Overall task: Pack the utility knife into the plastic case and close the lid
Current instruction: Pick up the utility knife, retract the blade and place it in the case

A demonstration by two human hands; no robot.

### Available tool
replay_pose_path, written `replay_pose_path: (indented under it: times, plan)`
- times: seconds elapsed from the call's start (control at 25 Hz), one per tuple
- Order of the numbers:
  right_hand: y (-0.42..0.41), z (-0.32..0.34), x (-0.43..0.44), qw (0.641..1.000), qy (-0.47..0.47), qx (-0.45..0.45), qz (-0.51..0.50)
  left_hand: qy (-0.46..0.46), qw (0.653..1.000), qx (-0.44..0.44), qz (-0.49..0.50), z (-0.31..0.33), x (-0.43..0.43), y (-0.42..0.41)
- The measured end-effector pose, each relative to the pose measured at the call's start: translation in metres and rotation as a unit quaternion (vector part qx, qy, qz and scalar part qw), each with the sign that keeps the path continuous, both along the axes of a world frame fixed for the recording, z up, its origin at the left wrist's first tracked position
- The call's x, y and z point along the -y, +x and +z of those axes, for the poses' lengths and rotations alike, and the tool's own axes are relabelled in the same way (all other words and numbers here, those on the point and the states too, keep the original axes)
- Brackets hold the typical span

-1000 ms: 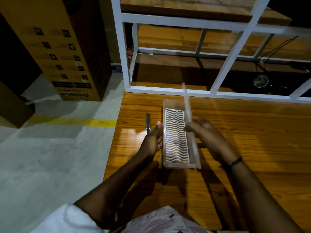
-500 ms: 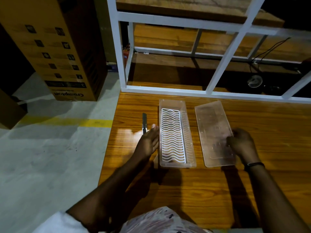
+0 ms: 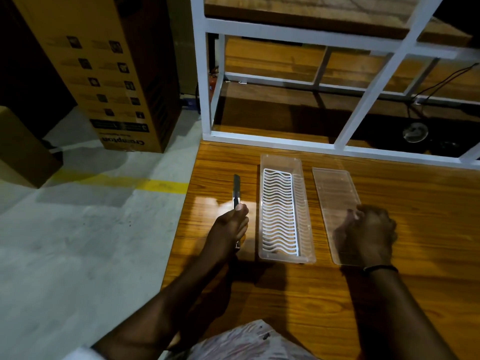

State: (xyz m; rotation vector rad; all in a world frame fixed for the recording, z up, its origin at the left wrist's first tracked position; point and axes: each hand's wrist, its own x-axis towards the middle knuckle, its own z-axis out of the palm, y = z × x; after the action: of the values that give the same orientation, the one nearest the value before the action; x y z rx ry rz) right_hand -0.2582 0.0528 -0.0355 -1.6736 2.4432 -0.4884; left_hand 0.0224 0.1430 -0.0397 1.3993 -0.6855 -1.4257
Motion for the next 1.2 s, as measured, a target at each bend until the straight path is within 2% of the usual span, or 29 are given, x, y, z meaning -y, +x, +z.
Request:
replay_pose_path:
  times: [0.04, 0.08, 0.2, 0.28, 0.4, 0.48, 0.6, 0.84, 0.92, 1.12, 1.2]
  plan:
    - [0.006, 0.001, -0.002, 1.000, -0.013, 0.002, 0.017, -0.028, 0.998, 0.058, 0.008, -0.001, -0.002, 0.003]
    - [0.012, 0.001, -0.003, 0.999, -0.031, 0.011, 0.029, -0.065, 0.986, 0.152, 0.018, -0.001, -0.003, 0.007]
    - [0.032, 0.005, -0.009, 0.991, -0.090, 0.056, 0.084, -0.126, 0.897, 0.423, 0.024, 0.000, -0.003, 0.018]
    - [0.042, 0.009, -0.010, 0.984, -0.111, 0.082, 0.115, -0.077, 0.847, 0.527, -0.011, 0.002, 0.002, 0.017]
    - [0.056, 0.014, -0.013, 0.980, -0.117, 0.101, 0.129, 0.024, 0.787, 0.615, -0.054, 0.002, 0.014, 0.002]
    - [0.060, 0.015, -0.016, 0.979, -0.114, 0.109, 0.131, 0.069, 0.772, 0.629, -0.060, 0.005, 0.023, -0.003]
    - [0.057, 0.013, -0.018, 0.977, -0.112, 0.115, 0.142, 0.095, 0.776, 0.621, -0.063, 0.006, 0.034, -0.002]
    - [0.055, 0.011, -0.024, 0.970, -0.112, 0.145, 0.162, 0.118, 0.824, 0.553, -0.026, 0.014, 0.040, 0.002]
    - [0.056, 0.012, -0.024, 0.968, -0.112, 0.144, 0.171, 0.114, 0.829, 0.546, -0.023, 0.016, 0.040, 0.002]
    - [0.061, 0.015, -0.026, 0.964, -0.106, 0.159, 0.187, 0.106, 0.821, 0.561, -0.008, 0.018, 0.039, 0.000]
    - [0.062, 0.014, -0.027, 0.962, -0.101, 0.170, 0.189, 0.097, 0.807, 0.582, -0.004, 0.019, 0.039, 0.000]
